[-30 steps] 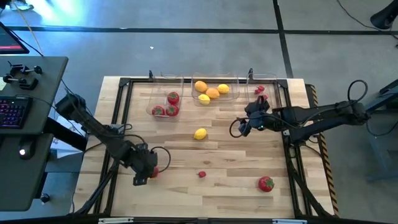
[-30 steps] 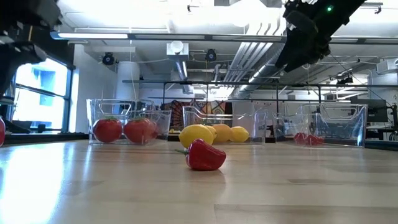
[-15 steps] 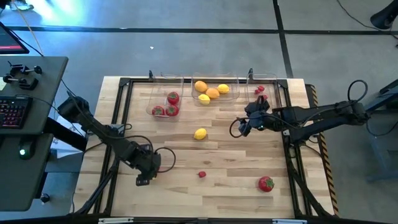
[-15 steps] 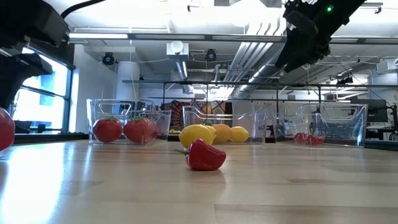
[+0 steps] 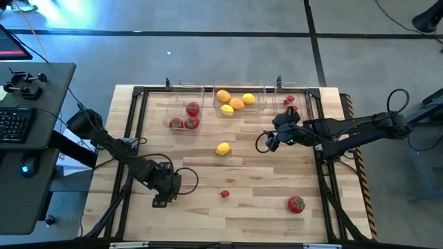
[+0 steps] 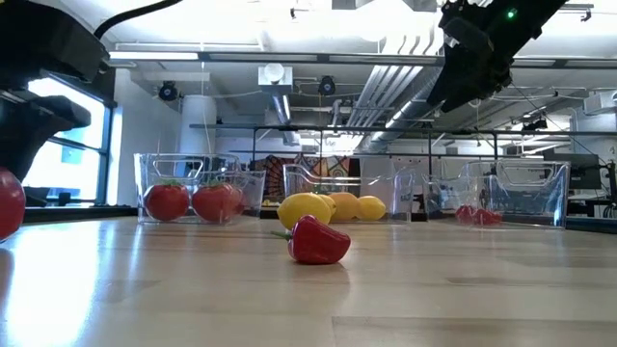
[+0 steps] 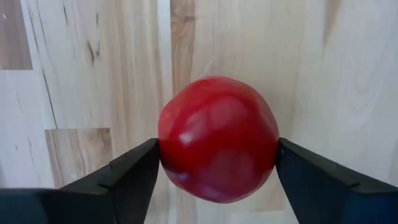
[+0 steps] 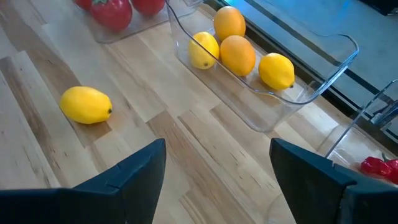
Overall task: Sort produce into baskets
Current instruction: Put the red tomato into the left transparent bin
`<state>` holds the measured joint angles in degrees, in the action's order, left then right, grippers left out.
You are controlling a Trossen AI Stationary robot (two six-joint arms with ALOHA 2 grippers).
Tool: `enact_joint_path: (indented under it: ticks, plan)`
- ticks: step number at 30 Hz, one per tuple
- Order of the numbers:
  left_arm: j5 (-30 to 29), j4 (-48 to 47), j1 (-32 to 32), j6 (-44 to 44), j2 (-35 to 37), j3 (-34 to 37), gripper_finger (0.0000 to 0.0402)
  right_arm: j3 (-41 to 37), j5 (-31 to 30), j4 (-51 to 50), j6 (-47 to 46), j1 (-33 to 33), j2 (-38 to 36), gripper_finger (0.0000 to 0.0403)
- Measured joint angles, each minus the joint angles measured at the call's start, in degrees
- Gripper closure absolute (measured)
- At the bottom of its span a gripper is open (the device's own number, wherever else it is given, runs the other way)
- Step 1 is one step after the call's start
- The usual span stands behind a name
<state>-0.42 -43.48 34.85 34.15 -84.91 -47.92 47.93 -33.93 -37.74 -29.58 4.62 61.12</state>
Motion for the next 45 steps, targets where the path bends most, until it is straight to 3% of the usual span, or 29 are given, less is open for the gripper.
enact_joint_path:
  ticks: [9,16,24,31,39,45]
  plan:
    - [-0.5,-5.6,-2.2,-4.4,-0.1,-5.0,0.0152,0.0,0.0,-0.3,0.0,0.0,0.0,0.0124]
    - [-0.3,-10.5,-9.5,-12.7,1.9,-9.2,0.0155,0.0,0.0,-0.4,0.0,0.0,0.0,0.0124]
    - [-0.5,-16.9,-26.1,-23.5,6.9,-15.4,0.0156,0.0,0.0,-0.5,0.1,0.0,0.0,0.0124]
    - [-5.2,-21.2,-43.8,-34.8,7.6,-23.4,0.0156,0.0,0.0,-0.6,1.1,-0.1,0.0,0.0124]
    - [-5.0,-22.7,-65.7,-46.1,2.4,-27.8,0.0156,0.0,0.0,-0.6,1.4,-0.1,0.0,0.0124]
    - [-4.7,-21.3,-73.4,-49.3,-4.7,-29.5,0.0157,0.0,0.0,-0.6,1.4,-0.1,0.0,0.0124]
